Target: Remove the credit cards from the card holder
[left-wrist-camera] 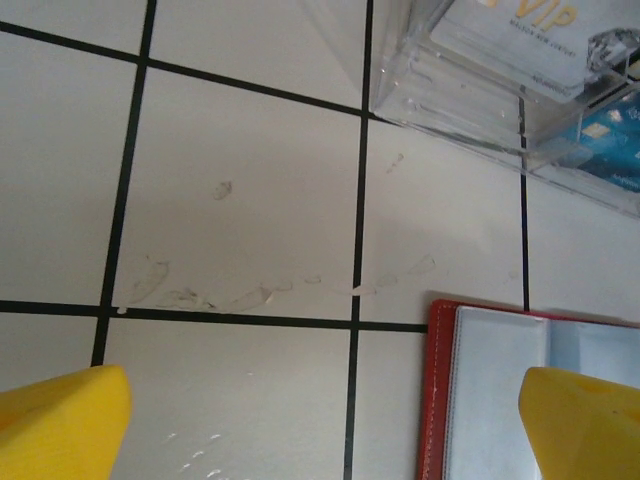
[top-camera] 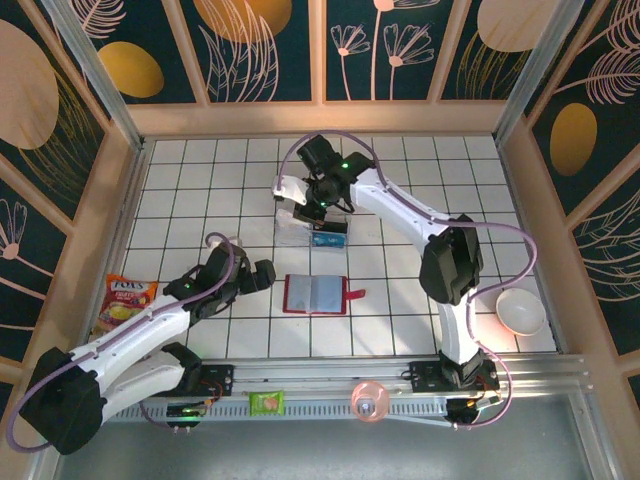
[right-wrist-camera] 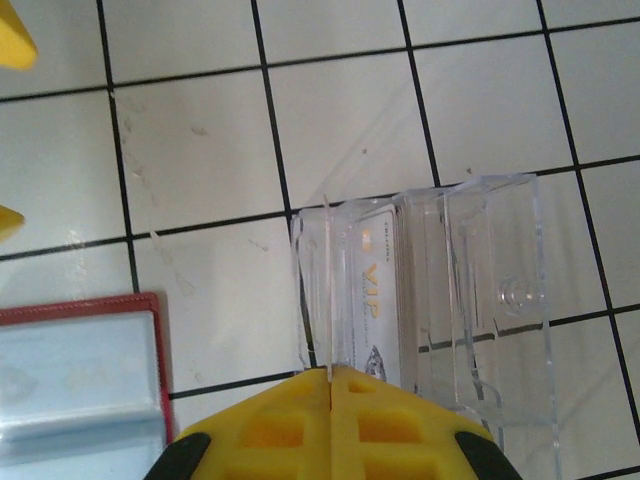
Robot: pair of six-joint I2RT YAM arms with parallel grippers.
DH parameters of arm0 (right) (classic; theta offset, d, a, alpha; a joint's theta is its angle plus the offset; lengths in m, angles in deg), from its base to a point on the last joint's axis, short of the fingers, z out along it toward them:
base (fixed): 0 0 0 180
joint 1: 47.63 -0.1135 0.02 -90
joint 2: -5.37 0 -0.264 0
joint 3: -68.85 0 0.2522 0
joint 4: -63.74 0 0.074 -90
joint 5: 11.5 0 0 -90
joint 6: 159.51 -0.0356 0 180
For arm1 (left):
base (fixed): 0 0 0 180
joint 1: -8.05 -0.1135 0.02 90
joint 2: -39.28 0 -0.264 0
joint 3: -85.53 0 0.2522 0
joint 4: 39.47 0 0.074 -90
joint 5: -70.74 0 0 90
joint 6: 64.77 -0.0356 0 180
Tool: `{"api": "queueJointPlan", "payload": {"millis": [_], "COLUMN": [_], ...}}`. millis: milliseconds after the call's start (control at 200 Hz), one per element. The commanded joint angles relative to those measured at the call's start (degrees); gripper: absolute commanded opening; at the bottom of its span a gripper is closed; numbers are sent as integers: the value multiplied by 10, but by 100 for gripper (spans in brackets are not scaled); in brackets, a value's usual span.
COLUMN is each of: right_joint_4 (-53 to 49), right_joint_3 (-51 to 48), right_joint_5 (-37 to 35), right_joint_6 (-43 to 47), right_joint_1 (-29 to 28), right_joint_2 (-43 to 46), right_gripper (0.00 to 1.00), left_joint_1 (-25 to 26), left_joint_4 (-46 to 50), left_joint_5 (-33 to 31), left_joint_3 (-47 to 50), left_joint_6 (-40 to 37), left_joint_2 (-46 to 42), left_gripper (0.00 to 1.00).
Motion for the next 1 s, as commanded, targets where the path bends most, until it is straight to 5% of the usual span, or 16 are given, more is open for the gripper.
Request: {"api": "queueJointPlan", "payload": {"millis": [0, 996], "right_joint_4": [-30, 35], "right_joint_3": [34, 31], "right_joint_5": [-14, -118], "right_joint_6": [38, 0], "right_joint_1": [3, -24], "right_joint_2": [-26, -92], "right_gripper": [0, 0], "left_joint_1": [-4, -4], "left_joint_4": [29, 12], "left_joint_5": [-17, -5], "left_joint_3": [-15, 0], "left_joint_6": [0, 5], "left_joint_2": [-1, 0], "left_gripper": [99, 99]}}
